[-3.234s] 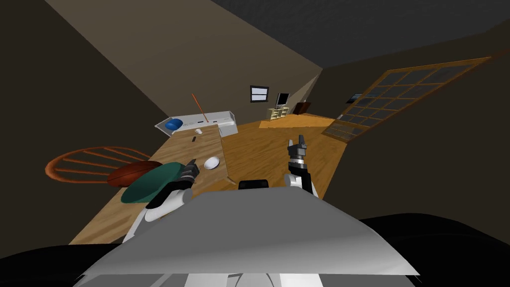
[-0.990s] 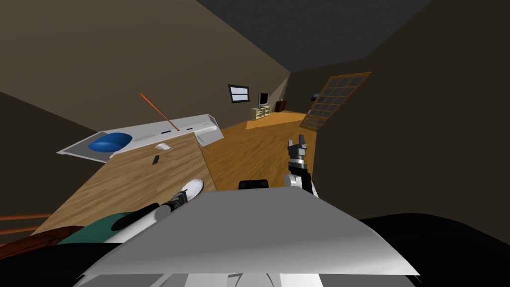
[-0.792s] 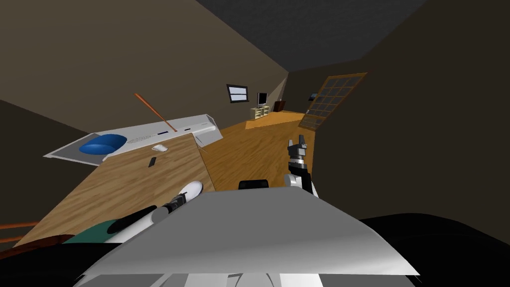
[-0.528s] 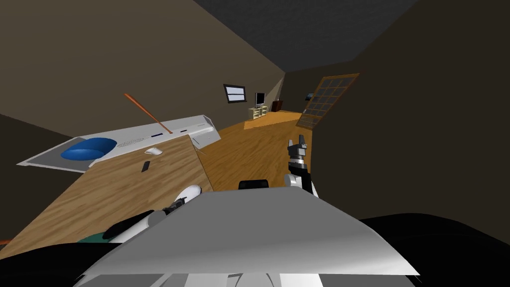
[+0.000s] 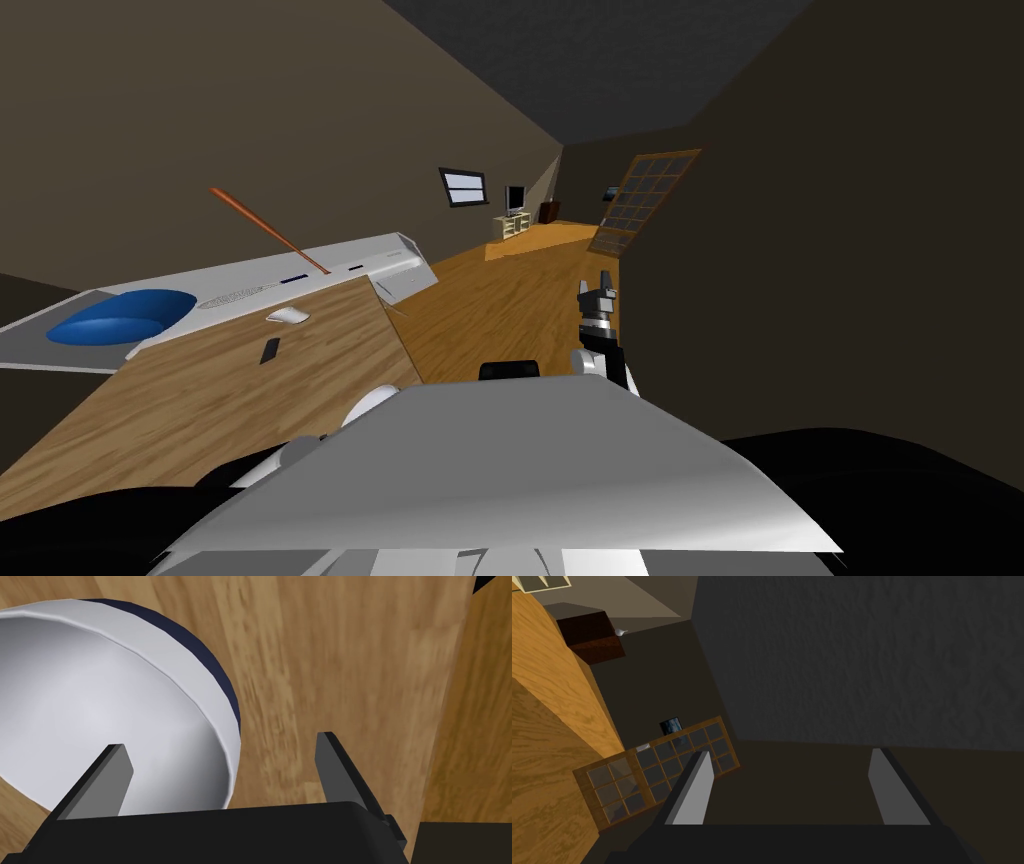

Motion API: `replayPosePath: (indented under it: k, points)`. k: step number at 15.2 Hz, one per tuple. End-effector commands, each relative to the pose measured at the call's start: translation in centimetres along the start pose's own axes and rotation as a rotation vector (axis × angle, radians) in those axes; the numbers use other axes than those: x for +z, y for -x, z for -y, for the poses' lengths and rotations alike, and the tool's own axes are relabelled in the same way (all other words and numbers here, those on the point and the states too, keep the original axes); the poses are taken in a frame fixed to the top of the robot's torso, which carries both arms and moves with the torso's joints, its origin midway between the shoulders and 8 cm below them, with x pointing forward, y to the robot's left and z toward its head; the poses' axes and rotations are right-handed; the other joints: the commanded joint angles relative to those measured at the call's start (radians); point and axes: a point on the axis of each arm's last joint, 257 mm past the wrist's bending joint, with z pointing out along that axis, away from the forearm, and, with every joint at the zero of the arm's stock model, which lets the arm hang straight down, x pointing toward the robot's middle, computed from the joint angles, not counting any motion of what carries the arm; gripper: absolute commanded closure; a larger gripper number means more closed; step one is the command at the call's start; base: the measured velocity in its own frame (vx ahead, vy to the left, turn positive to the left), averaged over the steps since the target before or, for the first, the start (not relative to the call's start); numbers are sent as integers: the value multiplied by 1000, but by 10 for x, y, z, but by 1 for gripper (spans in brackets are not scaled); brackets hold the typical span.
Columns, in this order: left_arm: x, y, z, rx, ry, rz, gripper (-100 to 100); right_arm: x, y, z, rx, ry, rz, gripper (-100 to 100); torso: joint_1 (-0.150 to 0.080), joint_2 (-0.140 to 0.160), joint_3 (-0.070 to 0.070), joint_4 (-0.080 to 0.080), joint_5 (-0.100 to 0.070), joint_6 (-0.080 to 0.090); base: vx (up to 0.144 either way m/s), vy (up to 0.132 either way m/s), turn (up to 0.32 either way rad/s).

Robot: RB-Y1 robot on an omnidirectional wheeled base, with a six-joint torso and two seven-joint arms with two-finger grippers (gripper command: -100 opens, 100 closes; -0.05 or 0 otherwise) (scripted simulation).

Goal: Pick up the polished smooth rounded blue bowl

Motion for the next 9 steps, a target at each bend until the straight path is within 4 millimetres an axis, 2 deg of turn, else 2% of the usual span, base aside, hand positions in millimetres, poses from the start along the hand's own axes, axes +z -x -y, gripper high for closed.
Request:
replayPosePath:
  k: [1, 2, 3, 7, 8, 9]
  points:
    - [0, 0, -11, -17, 32, -7, -100, 0, 0, 0, 0, 0, 0, 0, 0, 0, 0, 0, 0, 0, 21, 43, -60]
    - [-1, 0, -5, -8, 13, -3, -100, 0, 0, 0, 0, 0, 0, 0, -1, 0, 0, 0, 0, 0, 10, 25, -22]
    - [9, -2, -6, -11, 17, -4, -100, 0, 0, 0, 0, 0, 0, 0, -2, 1, 1, 0, 0, 0, -2, 15, -5]
    - [21, -5, -5, -11, 16, -4, -100, 0, 0, 0, 0, 0, 0, 0, -4, 3, 2, 1, -1, 0, -14, 7, -6]
    - [17, -4, -7, -11, 18, -5, -100, 0, 0, 0, 0, 0, 0, 0, -4, 3, 2, 1, -1, 0, -9, 1, -2]
    - [18, -4, -6, -11, 16, -4, 100, 0, 0, 0, 0, 0, 0, 0, -4, 3, 2, 1, -1, 0, 0, 0, 0]
